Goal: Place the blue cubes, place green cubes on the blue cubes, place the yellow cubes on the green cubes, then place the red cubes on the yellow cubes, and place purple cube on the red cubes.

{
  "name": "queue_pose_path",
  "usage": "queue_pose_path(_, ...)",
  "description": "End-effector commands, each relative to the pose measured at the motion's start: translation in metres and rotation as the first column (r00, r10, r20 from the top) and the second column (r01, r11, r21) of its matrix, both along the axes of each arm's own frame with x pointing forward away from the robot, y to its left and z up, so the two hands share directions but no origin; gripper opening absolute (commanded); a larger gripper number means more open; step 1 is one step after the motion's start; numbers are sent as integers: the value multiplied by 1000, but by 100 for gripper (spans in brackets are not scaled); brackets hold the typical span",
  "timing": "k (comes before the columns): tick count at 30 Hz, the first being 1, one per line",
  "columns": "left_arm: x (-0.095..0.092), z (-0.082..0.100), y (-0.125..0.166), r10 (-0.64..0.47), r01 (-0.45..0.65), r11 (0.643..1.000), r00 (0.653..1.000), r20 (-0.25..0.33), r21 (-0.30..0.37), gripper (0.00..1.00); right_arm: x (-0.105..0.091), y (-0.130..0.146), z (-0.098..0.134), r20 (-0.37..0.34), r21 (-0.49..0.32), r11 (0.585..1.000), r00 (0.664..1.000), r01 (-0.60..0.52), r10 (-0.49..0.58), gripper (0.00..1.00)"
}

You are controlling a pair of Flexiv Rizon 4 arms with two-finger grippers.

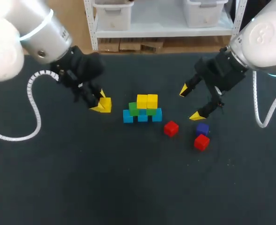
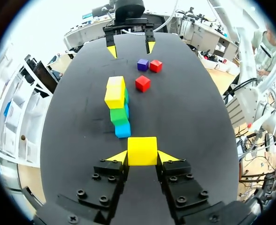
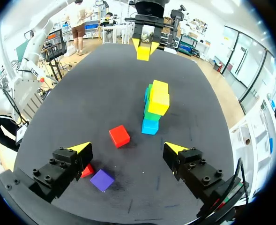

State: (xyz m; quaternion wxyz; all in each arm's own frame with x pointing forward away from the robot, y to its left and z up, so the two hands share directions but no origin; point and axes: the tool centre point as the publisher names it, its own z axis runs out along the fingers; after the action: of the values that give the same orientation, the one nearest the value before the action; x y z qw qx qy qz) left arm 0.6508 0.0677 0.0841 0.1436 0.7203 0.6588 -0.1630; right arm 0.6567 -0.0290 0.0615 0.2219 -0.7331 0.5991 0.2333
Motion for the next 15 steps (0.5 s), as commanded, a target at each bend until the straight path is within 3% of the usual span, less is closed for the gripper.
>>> queue_pose_path(1, 9, -2, -6, -21, 21, 1000, 999, -46, 9, 0, 1, 0, 0, 0, 2, 1000, 1000, -1, 1, 100)
queue_pose_path(15, 19, -10, -30, -1, 1, 1000, 999, -46, 8, 0, 1, 0, 0, 0, 2, 1000, 1000, -1, 1, 100)
